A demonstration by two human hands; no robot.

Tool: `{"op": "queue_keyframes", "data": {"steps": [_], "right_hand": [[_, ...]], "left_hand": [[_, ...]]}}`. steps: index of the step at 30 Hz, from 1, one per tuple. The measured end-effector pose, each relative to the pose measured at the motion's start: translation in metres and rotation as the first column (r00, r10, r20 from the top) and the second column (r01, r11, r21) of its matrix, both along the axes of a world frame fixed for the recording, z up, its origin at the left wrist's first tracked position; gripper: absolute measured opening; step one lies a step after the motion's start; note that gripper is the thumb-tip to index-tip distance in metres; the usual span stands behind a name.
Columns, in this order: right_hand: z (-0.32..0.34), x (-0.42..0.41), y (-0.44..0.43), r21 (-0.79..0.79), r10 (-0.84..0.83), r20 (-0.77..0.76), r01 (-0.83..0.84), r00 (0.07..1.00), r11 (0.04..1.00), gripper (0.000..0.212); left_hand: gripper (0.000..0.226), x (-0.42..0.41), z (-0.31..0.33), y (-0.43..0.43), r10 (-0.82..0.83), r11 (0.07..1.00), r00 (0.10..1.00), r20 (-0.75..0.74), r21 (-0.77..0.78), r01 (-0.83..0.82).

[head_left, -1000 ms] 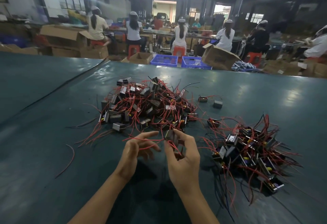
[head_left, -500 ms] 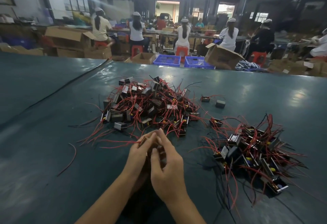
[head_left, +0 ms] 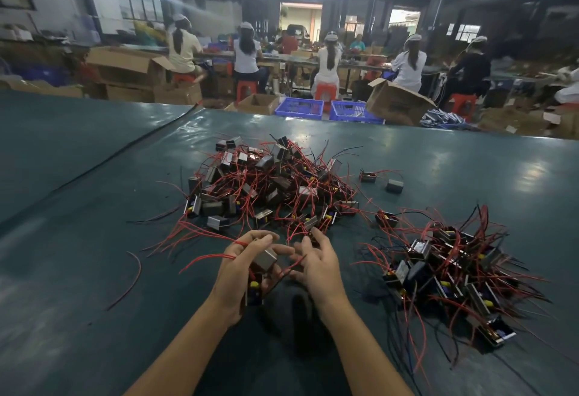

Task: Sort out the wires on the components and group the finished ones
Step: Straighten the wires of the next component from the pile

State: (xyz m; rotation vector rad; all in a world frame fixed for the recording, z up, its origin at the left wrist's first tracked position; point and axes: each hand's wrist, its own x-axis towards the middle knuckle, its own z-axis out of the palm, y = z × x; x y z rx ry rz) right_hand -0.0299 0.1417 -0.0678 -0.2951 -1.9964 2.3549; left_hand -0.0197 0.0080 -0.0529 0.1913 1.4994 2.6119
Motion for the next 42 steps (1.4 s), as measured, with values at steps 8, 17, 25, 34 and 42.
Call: {"op": "queue_keyframes", "data": {"steps": [8, 17, 25, 34, 42], "right_hand": [[0.005, -0.026, 0.007, -0.478, 0.031, 0.076, 0.009, 0.997, 0.878, 0.027], [-0.004, -0.027, 0.028, -0.512, -0.168, 0.031, 0.160, 0.985, 0.844, 0.025], [-0.009, 0.005, -0.004, 0.110, -0.167, -0.324, 0.213, 0.931, 0.971, 0.013], [-0.006, 0.030, 0.011, 0.094, -0.115, -0.275, 0.145, 0.955, 0.985, 0.017], [-0.003, 0.034, 0.017, 0.110, -0.099, -0.309, 0.139, 0.946, 0.984, 0.006]], "left_hand": [[0.018, -0.004, 0.002, -0.014, -0.064, 0.998, 0.993, -0.103, -0.012, 0.063], [0.035, -0.021, 0.002, -0.040, 0.175, 0.984, 0.980, -0.091, 0.035, -0.172], [0.049, -0.011, -0.002, -0.012, -0.024, 0.998, 0.997, 0.067, -0.049, 0.028], [0.068, -0.004, -0.003, 0.006, -0.008, 0.939, 0.993, 0.118, -0.340, 0.048], [0.069, -0.002, -0.008, 0.007, -0.069, 0.847, 0.983, 0.168, -0.511, 0.147]]}}
